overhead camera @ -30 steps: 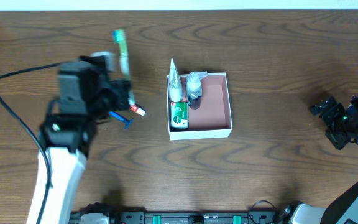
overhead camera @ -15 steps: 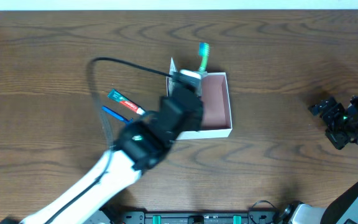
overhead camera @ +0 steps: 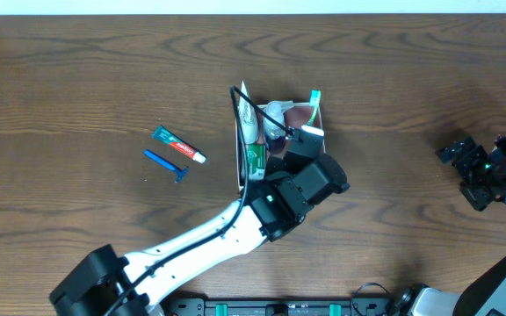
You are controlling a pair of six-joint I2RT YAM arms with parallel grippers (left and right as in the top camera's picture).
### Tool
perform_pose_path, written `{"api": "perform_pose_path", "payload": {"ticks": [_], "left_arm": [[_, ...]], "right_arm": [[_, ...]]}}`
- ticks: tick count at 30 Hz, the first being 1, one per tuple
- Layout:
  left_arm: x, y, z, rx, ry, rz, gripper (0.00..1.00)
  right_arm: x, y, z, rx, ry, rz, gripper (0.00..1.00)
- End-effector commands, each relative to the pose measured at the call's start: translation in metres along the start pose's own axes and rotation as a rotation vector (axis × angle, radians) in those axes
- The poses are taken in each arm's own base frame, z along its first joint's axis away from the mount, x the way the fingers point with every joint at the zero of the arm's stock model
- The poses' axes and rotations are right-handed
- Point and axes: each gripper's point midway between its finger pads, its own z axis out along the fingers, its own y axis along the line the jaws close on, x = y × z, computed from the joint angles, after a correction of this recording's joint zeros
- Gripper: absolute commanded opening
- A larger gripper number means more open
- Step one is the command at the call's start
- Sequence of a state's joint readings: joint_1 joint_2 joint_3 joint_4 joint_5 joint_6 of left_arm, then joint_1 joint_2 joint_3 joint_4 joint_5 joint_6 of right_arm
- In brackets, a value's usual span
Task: Pack container
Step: 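Lower the toothbrush into the box's right side and open the left gripper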
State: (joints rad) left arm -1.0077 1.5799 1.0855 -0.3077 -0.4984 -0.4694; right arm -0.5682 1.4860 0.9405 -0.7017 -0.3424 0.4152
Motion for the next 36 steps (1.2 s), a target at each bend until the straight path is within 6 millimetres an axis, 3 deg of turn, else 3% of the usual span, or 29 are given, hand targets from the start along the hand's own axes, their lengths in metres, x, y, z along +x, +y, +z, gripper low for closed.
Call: {"api": "perform_pose_path", "payload": {"ticks": [1, 15, 22, 27, 36], "left_arm": [[0.0, 0.007, 0.007, -0.063, -0.019, -0.045, 0.06], [0.028, 0.004, 0.035, -0.105, 0.047, -0.006, 0.06], [0.027, 0.003, 0.035, -0.103, 0.042, -0.01, 0.15], [0.026, 0.002, 0.035, -0.099, 0.037, -0.014, 0.28], [0.015, -0.003, 0.033, -0.076, 0.004, 0.047, 0.3]], "right_arm": [[-0.004, 0.0, -0.002, -0.006, -0.008, -0.005, 0.99], [-0.005, 0.0, -0.002, -0.007, -0.01, -0.006, 0.99], [-0.005, 0.0, -0.002, -0.007, -0.01, -0.007, 0.99], [-0.005, 0.0, -0.002, -0.007, -0.01, -0.007, 0.99], [-0.005, 0.0, -0.002, -0.007, -0.01, -0.006, 0.99]]}}
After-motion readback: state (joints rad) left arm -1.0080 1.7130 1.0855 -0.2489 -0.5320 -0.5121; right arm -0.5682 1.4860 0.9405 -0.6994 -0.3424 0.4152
